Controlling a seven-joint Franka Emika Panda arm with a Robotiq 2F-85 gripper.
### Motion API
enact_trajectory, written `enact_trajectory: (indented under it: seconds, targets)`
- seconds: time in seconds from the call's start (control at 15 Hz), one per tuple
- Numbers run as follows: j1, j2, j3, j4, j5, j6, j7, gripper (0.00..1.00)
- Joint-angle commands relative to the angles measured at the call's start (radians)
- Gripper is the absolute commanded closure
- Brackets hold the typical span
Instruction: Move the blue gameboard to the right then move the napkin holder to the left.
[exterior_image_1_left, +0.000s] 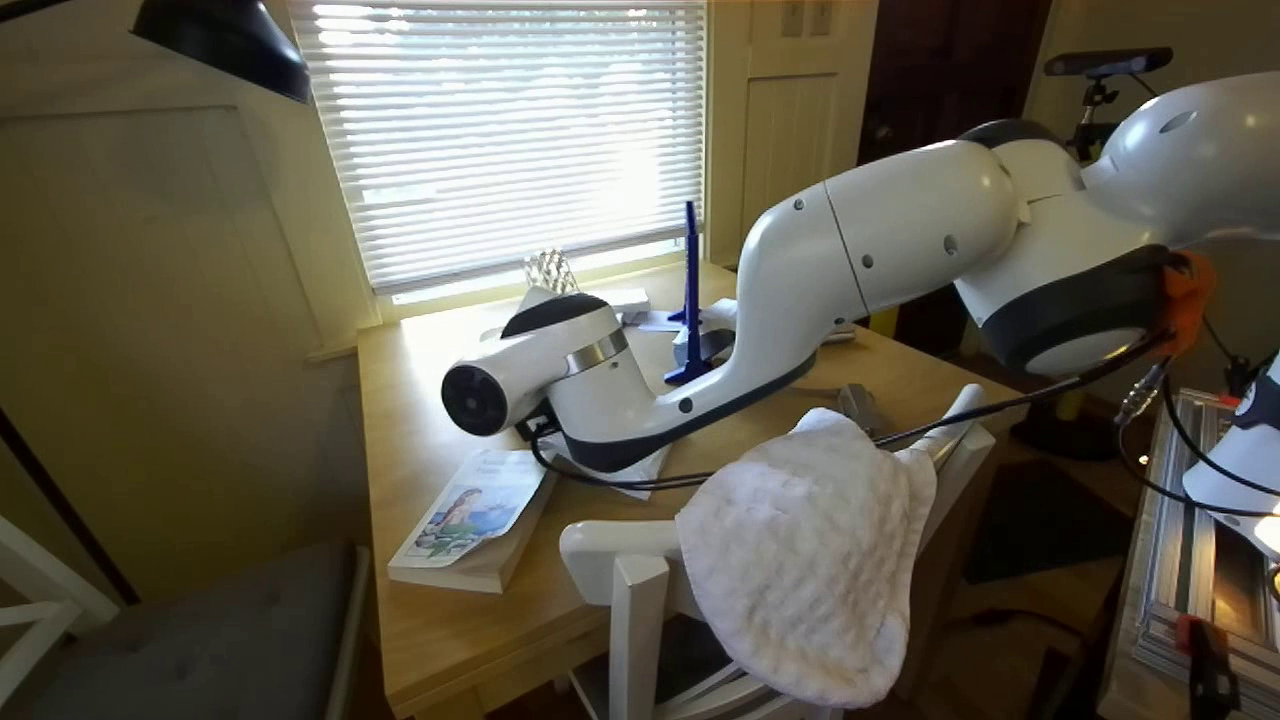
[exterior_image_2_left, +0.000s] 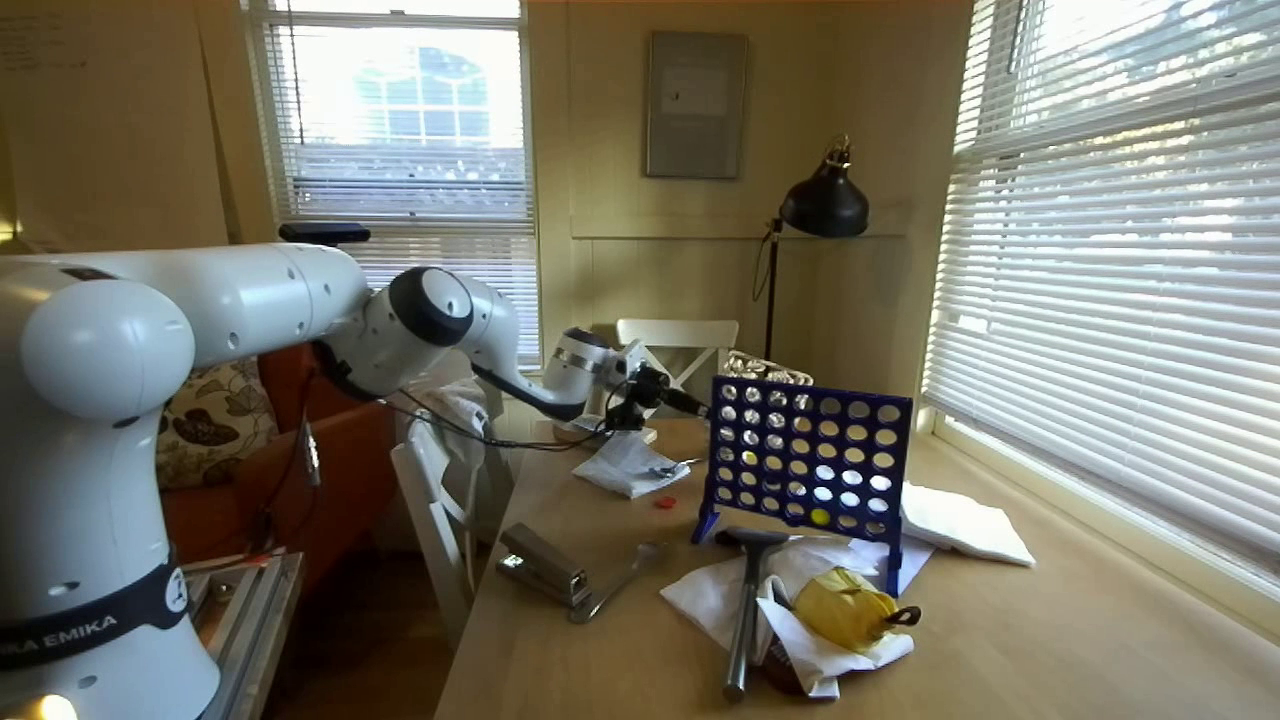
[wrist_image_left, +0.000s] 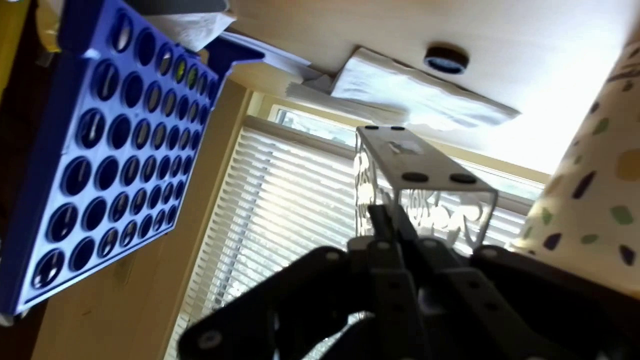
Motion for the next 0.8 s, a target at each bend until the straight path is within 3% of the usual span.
enact_trajectory:
  seconds: [0.0,0.07,0.13,0.2,0.73]
  targets:
    - [-0.035,0.0,0.018,-0.021,-0.012,0.128,0.104,0.99]
    - [-0.042,0.0,0.024,-0.024,-0.004,0.134,0.104,0.99]
    - [-0.067,0.0,0.106,0.02,-0.084,0.076,0.067,0.97]
    - [-0.039,0.001,0.026,-0.027,0.002,0.123,0.071,0.97]
    - [-0.047,0.0,0.028,-0.045,-0.013,0.193,0.103,0.99]
